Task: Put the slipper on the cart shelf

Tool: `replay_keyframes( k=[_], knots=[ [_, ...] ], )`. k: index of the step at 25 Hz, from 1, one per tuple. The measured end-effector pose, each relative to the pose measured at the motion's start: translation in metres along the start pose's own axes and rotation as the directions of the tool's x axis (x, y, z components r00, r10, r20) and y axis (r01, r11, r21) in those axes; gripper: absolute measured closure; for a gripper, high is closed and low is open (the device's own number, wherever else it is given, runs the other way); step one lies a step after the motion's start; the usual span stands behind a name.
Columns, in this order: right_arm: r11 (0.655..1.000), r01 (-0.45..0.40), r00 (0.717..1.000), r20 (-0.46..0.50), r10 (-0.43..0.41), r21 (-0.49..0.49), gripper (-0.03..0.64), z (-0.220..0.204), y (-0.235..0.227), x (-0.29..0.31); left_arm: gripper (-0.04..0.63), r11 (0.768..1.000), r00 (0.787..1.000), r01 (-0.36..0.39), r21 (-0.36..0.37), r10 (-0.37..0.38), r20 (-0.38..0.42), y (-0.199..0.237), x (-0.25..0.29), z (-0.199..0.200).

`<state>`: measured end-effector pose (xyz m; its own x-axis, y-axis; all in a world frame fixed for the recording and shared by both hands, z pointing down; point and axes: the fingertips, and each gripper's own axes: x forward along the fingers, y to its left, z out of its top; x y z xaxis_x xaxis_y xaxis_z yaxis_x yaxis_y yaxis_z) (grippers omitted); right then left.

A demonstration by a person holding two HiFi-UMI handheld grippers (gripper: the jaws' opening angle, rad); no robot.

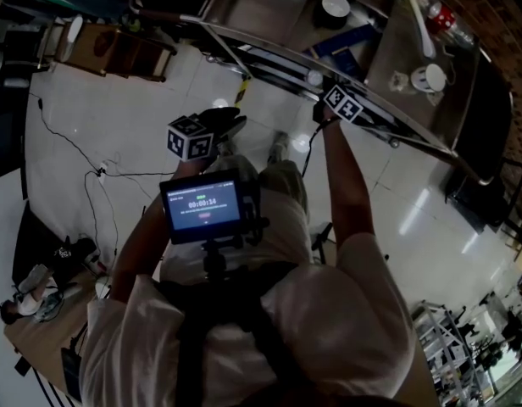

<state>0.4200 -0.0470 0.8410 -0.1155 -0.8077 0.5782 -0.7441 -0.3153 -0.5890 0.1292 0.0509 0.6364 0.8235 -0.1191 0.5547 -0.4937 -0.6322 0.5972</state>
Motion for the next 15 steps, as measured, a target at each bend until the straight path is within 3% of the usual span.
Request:
replay_keyframes(
  k=[9, 15],
  knots=[
    [0.994, 0.066, 0.997, 0.038, -0.063, -0.087, 0.508, 0.010, 0.000, 0.013, 0.472, 0.999, 1.000, -0.012, -0.041, 0.011, -0.021, 0.008, -0.009, -0.007],
    [0.947, 0.185, 0.983, 0.066, -0.173, -0.262, 0.368, 0.014, -0.014, 0.009, 0.472, 0.999, 1.000, 0.005, -0.053, -0.007, -0.030, 0.007, -0.009, -0.006]
  ],
)
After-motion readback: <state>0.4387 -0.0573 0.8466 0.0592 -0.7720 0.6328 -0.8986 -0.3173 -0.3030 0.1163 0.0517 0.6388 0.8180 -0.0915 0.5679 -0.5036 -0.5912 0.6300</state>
